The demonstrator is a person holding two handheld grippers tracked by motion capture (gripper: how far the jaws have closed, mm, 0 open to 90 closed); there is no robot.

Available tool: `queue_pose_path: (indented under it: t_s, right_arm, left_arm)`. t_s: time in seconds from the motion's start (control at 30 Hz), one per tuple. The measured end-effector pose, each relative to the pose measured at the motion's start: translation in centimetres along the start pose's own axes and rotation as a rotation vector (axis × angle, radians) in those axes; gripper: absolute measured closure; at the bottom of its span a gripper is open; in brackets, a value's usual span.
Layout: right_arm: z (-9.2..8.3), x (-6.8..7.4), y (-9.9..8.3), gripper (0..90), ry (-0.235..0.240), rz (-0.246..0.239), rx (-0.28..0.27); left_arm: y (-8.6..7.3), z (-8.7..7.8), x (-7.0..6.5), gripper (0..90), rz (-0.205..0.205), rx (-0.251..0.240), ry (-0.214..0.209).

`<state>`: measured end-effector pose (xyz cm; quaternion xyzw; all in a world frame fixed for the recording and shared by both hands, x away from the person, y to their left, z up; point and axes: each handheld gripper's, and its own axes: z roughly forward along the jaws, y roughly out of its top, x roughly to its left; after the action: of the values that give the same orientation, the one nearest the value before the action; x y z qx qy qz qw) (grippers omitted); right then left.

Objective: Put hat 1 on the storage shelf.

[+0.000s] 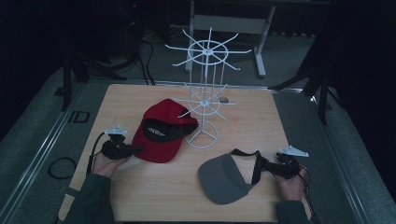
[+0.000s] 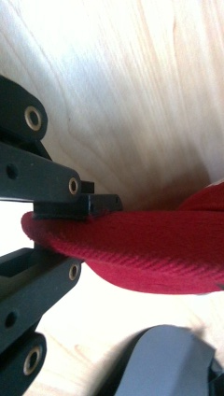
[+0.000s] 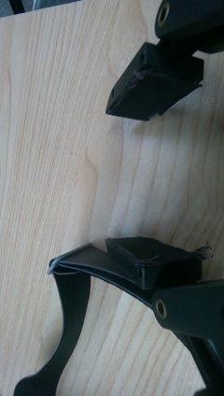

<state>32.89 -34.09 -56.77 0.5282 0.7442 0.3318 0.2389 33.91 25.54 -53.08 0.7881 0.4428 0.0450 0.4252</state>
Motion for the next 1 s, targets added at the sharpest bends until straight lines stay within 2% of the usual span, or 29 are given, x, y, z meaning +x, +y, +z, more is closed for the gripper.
queue_pose_path:
  t_s: [0.07,0.17,0.37,0.57,0.8,1.0]
  right_arm:
    - [0.0,0.0,0.0,30.3,0.001,0.001,0.000]
    - [0.0,0.0,0.0,30.2,0.001,0.001,0.000]
    - [0.0,0.0,0.0,30.3,0.001,0.000,0.000]
    - [0.0,0.0,0.0,30.2,0.001,0.000,0.000]
    - [0.0,0.0,0.0,30.1,0.001,-0.001,0.000]
    - [0.0,0.0,0.0,29.9,0.001,-0.001,0.000]
  left_arm:
    - [0.0,-0.1,0.0,86.2,0.001,-0.008,0.010]
    - [0.2,-0.4,0.0,86.2,0.005,-0.029,0.049]
    - [0.7,-0.9,0.2,86.2,-0.020,-0.088,0.053]
    - [1.2,-1.9,0.4,86.1,-0.045,-0.139,0.081]
    - [1.9,-3.4,0.4,86.2,-0.045,-0.183,0.119]
    - [2.4,-4.1,0.4,86.1,-0.044,-0.209,0.131]
